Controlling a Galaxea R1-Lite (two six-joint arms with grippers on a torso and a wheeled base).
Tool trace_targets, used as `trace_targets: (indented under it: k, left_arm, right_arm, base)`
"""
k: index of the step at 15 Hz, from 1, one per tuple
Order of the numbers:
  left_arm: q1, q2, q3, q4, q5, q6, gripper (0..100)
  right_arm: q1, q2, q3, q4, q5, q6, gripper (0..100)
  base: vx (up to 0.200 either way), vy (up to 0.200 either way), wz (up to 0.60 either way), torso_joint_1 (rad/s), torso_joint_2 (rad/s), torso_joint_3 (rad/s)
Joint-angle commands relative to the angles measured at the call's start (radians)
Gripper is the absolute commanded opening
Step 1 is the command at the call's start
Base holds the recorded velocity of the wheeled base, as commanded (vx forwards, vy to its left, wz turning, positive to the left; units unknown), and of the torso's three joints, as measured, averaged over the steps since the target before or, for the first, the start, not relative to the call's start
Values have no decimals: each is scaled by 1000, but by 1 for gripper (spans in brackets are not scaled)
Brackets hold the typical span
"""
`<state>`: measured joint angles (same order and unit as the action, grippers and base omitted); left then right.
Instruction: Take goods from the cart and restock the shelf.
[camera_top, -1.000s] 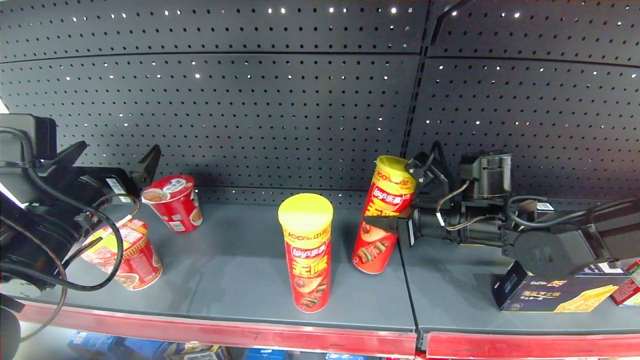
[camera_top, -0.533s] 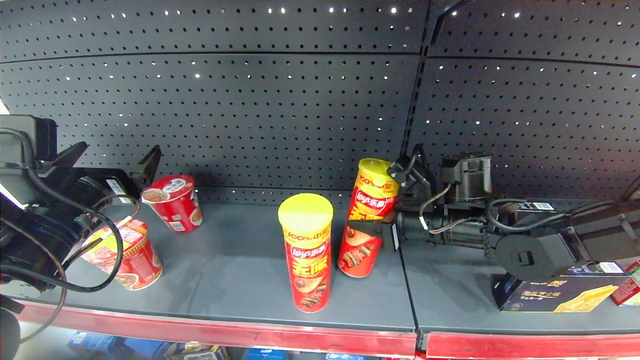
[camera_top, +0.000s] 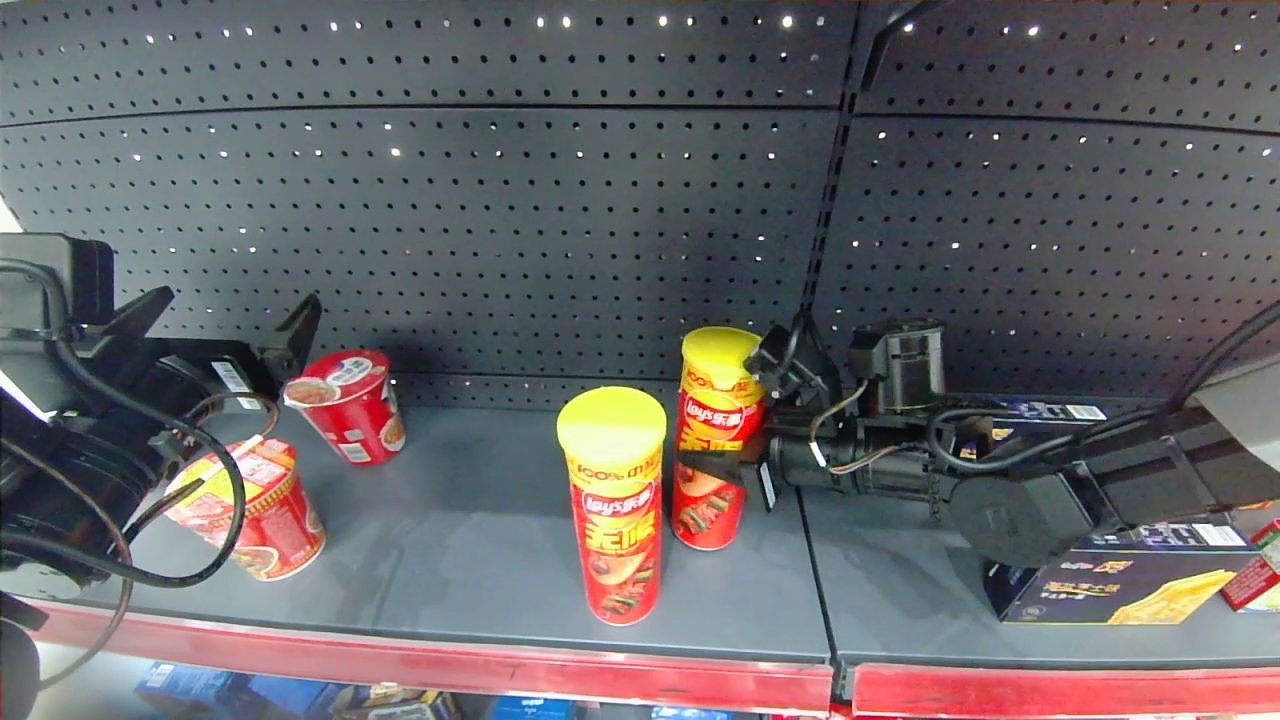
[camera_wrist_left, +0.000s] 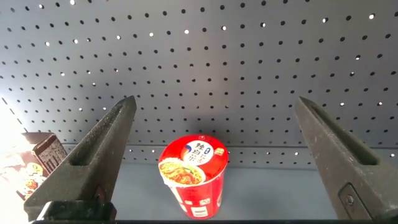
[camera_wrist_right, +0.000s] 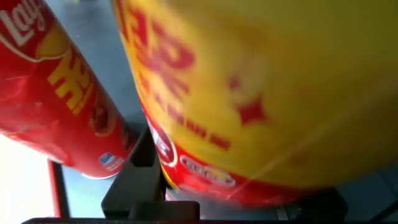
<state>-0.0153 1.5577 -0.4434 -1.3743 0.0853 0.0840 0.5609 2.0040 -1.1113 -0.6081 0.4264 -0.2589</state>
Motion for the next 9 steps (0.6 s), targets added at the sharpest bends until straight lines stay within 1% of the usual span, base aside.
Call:
trace_targets:
  k: [1, 3, 6, 9]
  left_arm:
    - [0, -1, -1, 0, 1, 0, 100]
    - [0, -1, 0, 0, 1, 0, 100]
    - [0, -1, 0, 0, 1, 0, 100]
    - [0, -1, 2, 0, 1, -1, 100]
  right_arm:
    - [-1, 42, -41, 7, -3, -10, 0]
    - [-2, 58, -67, 7, -3, -10, 0]
    - [-2, 108, -145, 7, -18, -25, 0]
    - [-1, 117, -154, 13, -29, -29, 0]
  base:
    - [0, 0, 0, 0, 0, 0]
    - [0, 0, 0, 0, 0, 0]
    - [0, 0, 0, 0, 0, 0]
    - [0, 0, 0, 0, 0, 0]
